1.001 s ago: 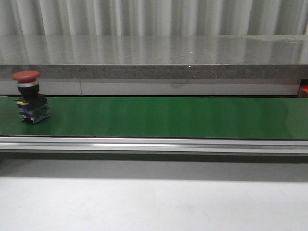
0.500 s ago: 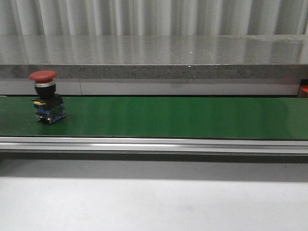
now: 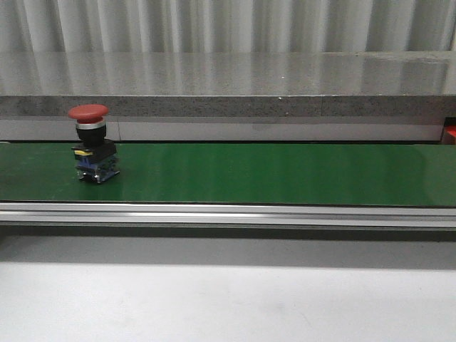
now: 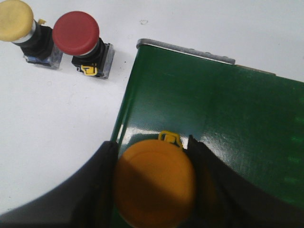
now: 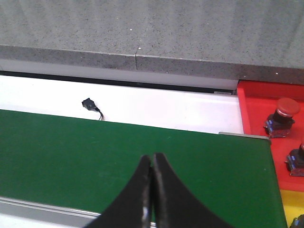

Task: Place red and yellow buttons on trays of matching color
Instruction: 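Set the yellow button on the belt and open the left gripper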

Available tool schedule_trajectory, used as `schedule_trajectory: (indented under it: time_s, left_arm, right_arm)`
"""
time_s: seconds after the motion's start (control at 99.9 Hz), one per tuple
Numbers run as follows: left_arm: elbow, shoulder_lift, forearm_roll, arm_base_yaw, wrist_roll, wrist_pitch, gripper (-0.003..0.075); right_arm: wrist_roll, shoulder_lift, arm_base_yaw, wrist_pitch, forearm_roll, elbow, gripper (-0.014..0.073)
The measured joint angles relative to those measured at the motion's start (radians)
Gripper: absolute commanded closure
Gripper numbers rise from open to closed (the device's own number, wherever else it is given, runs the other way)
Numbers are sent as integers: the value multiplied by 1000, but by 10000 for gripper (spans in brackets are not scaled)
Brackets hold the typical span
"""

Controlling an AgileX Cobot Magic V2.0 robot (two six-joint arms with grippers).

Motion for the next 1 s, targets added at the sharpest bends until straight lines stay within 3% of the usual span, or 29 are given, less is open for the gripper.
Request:
schedule_trajectory:
  time_s: [0.07,0.22,0.29,0.54,0.781,1.001]
  left_arm:
    - [0,0,-2,0,14,0,556]
    - [0,0,-31,0,72,0,160]
    - [0,0,-43,0,82,2,63]
    - [0,-69,-56,-31,95,23,50]
    - [2,-317,-63,-113,96,33,50]
    - [112,-556,-63,-153,96,23,50]
  right_arm:
    - [0,0,0,0,0,0,661]
    - [0,0,0,0,0,0,661]
    - [0,0,0,0,0,0,661]
    - [0,0,0,0,0,0,661]
    - [0,0,0,0,0,0,661]
    - [0,0,0,0,0,0,661]
